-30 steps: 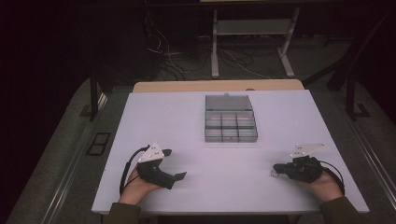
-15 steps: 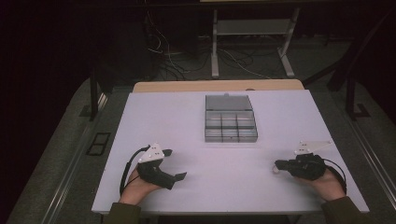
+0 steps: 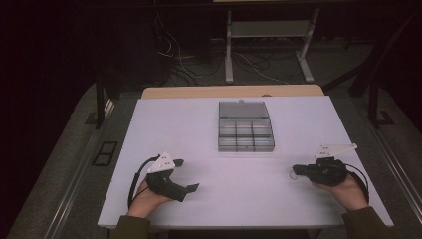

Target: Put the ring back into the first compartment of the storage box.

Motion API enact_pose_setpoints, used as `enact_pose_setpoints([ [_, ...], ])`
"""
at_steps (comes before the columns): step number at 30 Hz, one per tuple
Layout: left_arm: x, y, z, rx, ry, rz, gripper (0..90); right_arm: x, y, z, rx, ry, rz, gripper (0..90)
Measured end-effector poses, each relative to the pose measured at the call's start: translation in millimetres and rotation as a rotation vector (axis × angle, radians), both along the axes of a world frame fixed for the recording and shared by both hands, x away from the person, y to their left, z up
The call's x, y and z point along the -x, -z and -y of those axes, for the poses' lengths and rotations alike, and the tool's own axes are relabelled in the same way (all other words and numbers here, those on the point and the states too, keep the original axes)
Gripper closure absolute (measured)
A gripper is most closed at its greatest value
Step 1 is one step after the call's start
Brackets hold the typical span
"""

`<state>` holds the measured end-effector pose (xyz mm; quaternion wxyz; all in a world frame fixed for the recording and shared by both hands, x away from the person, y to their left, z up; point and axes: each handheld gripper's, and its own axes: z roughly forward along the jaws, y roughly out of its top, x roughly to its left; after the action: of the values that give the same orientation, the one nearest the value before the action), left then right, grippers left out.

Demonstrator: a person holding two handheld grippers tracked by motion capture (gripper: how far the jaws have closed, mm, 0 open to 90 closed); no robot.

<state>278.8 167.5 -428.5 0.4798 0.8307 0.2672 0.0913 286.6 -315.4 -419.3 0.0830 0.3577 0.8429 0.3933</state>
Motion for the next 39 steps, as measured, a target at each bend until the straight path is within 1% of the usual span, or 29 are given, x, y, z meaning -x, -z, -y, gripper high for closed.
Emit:
enact_pose_setpoints([
  [8, 0.2, -0.1, 0.0, 0.006, -0.012, 0.007, 0.0, -8.3, -4.4, -3.4, -0.015, 0.002, 0.005, 86.0],
  [15, 0.4, 0.9, 0.6, 0.0, -0.013, 0.011, 0.0, -14.1, -7.6, -4.8, -0.023, 0.003, 0.011, 86.0],
  [22, 1.0, 1.8, 1.9, 0.001, -0.006, 0.009, 0.0, -22.4, -11.5, -7.4, -0.038, 0.006, 0.017, 86.0],
  [24, 0.8, 2.0, 1.8, -0.002, 0.0, 0.011, 0.0, -25.0, -12.1, -8.7, -0.036, 0.005, 0.021, 85.9],
  [29, 1.1, 2.7, 2.4, 0.001, 0.0, 0.006, 0.0, -30.6, -14.7, -12.2, -0.04, 0.006, 0.022, 85.9],
  [39, 0.9, 2.7, 2.3, 0.002, -0.003, -0.004, 0.0, -40.5, -18.6, -18.2, -0.055, -0.001, 0.04, 85.9],
])
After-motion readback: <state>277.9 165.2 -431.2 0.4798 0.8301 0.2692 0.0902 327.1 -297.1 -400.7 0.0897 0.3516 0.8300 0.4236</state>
